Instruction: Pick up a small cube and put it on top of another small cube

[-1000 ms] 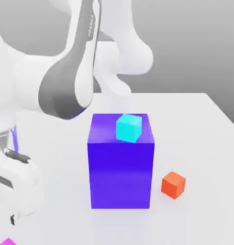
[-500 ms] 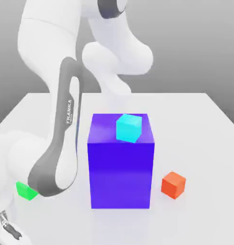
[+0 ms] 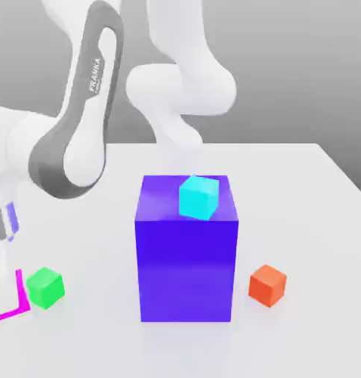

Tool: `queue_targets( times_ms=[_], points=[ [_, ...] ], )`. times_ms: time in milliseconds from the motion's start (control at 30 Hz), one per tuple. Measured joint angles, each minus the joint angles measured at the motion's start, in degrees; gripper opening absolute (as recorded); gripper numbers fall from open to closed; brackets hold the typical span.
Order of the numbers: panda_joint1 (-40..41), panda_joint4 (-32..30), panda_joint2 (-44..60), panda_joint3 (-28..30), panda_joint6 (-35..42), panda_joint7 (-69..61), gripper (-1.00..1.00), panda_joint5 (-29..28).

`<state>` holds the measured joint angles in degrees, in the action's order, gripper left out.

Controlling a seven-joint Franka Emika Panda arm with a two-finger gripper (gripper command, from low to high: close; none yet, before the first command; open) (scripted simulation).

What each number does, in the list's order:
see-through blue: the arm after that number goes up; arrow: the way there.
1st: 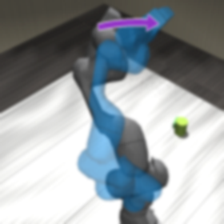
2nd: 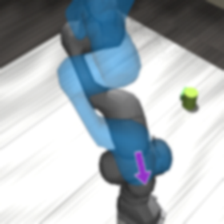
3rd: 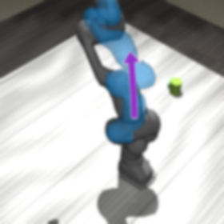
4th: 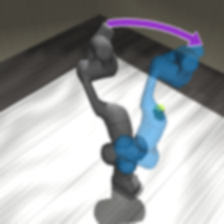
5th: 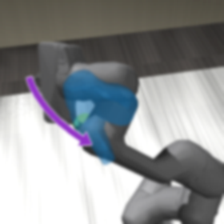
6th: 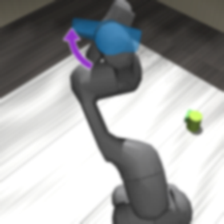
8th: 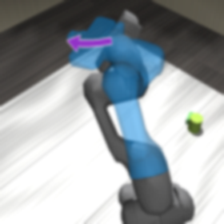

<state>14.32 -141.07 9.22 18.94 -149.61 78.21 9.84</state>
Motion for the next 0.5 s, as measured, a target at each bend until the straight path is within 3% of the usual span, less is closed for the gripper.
queue_targets(
  times_ms=[200, 367, 400, 500],
  points=[
    [3.9, -11.6, -9.7, 3.7, -2.7, 20.6, -1.00, -9.6],
    [6.9, -12.5, -1.8, -1.4, -11.0, 17.9, -1.00, -3.2],
    [7.6, -12.4, 0.0, -2.6, -12.7, 16.6, 1.00, -1.4],
    [7.6, -12.4, 0.0, -2.6, -12.7, 16.6, 1.00, -1.4]
  ],
)
